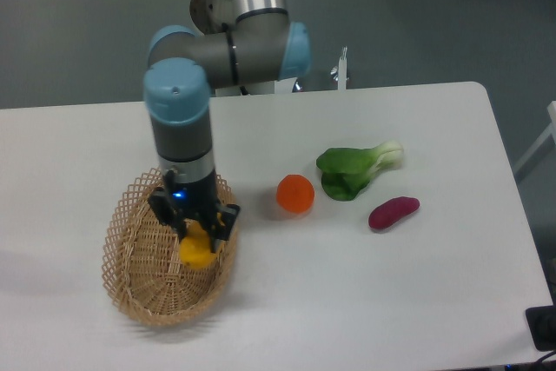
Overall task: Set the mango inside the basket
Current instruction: 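Carry the mango over the wicker basket and lower it inside, then open the gripper to release the mango into the basket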
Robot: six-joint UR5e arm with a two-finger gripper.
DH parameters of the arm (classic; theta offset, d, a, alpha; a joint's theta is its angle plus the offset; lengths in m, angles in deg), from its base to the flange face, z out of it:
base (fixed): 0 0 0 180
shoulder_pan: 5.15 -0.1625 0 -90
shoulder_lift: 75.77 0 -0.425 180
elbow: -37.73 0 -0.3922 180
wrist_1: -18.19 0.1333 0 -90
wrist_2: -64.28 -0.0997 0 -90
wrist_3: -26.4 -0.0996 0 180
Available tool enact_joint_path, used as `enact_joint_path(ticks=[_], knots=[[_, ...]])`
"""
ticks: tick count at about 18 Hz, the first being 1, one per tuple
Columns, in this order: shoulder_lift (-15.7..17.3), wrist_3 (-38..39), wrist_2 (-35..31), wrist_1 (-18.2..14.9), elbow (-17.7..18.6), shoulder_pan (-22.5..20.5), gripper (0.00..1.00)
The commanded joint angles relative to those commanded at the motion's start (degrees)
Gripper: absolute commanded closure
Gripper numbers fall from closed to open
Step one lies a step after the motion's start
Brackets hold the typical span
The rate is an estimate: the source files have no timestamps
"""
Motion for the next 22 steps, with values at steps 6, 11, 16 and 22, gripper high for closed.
enact_joint_path(ticks=[6, 11, 16, 22], knots=[[-3.2, -0.5, 0.0, 0.1, 0.3, 2.6, 0.52], [-4.8, -1.0, -0.1, 0.2, -0.3, 3.6, 0.51], [-5.4, -1.1, -0.4, 0.2, -0.2, 3.7, 0.41], [-4.9, -1.0, -2.2, 0.3, -0.9, 3.7, 0.0]])
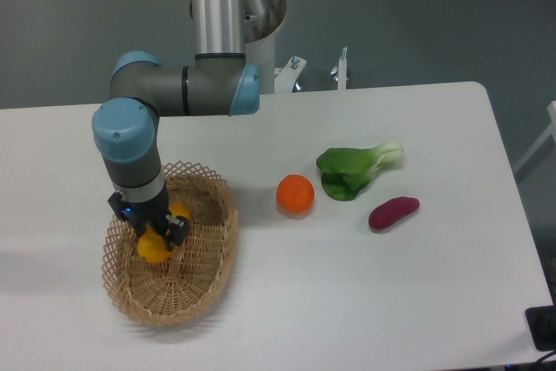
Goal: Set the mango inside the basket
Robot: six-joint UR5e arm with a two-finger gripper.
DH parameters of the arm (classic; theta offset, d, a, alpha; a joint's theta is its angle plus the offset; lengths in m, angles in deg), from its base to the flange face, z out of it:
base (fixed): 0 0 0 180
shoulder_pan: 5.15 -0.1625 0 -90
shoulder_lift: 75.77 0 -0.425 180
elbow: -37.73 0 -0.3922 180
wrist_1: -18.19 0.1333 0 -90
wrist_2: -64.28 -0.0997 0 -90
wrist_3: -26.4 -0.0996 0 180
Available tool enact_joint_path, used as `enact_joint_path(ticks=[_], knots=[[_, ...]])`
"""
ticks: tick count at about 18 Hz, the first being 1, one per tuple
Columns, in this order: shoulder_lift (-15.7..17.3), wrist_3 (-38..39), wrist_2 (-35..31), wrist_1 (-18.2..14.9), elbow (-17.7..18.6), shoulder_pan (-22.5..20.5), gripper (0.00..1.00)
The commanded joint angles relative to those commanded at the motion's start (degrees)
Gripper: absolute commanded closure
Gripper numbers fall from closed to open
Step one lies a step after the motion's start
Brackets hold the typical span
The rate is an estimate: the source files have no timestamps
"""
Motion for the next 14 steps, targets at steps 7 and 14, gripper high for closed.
enact_joint_path(ticks=[7, 14], knots=[[2.4, -0.1, -0.2, -1.1, -3.2, -0.6, 0.0], [6.1, -9.6, 0.1, -5.1, -6.2, -11.5, 0.0]])
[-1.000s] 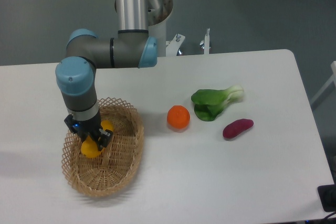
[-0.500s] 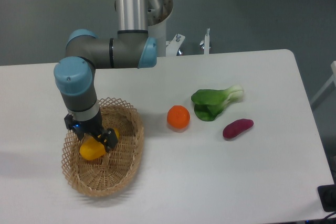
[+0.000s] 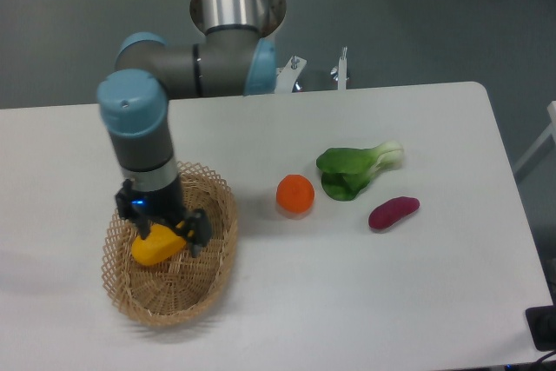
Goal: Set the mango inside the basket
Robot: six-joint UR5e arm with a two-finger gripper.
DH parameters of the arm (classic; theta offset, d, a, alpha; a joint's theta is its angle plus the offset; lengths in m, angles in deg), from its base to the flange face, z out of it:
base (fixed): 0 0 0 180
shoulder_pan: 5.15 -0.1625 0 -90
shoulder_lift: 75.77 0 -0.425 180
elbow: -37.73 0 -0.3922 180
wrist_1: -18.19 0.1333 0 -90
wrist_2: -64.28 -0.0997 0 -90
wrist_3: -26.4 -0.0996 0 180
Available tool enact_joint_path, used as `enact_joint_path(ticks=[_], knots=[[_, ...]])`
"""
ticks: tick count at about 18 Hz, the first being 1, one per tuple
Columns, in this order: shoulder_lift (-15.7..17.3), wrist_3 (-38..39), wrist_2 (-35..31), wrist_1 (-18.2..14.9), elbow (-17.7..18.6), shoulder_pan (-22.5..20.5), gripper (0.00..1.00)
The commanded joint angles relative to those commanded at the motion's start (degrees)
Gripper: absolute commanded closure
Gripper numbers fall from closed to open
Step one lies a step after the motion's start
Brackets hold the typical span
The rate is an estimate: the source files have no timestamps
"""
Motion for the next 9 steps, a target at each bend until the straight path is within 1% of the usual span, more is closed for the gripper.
enact_joint_path(ticks=[3, 5, 6, 8, 9], knots=[[0.6, -4.9, 0.2, -1.5, 0.1, -5.9, 0.0], [2.2, -8.1, 0.3, -2.7, 0.1, -9.3, 0.0], [2.9, -9.8, 0.4, -3.3, 0.0, -10.1, 0.0], [3.0, -11.4, 0.8, -4.8, -1.3, -11.2, 0.0], [3.1, -12.0, 0.9, -6.3, -2.2, -12.0, 0.0]])
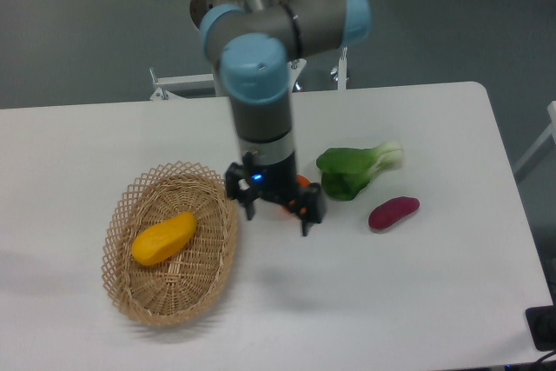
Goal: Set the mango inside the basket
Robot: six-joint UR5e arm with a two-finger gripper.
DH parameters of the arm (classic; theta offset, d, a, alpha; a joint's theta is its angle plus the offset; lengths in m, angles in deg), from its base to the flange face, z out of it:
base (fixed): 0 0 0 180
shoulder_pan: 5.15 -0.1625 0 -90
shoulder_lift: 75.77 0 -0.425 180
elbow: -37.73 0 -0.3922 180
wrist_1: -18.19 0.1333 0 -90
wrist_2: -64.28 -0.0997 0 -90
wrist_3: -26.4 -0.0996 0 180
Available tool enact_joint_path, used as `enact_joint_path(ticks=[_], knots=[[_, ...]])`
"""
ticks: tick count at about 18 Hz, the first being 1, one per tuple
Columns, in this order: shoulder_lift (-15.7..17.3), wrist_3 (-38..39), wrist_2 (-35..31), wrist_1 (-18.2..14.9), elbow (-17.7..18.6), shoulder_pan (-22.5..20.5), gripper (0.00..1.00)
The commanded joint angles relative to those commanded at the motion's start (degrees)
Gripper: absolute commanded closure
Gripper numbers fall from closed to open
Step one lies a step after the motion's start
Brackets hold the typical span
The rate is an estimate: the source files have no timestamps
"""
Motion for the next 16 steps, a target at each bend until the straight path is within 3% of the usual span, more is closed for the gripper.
enact_joint_path(ticks=[2, 6, 10, 16], knots=[[0.1, -2.4, 0.6, -2.1, -1.4, -1.2, 0.0], [0.9, -4.0, 3.2, -10.6, -4.4, -3.2, 0.0], [0.9, -3.3, 10.2, -11.1, -5.5, -5.4, 0.0], [1.0, -3.3, 10.6, -10.7, -5.8, -5.8, 0.0]])
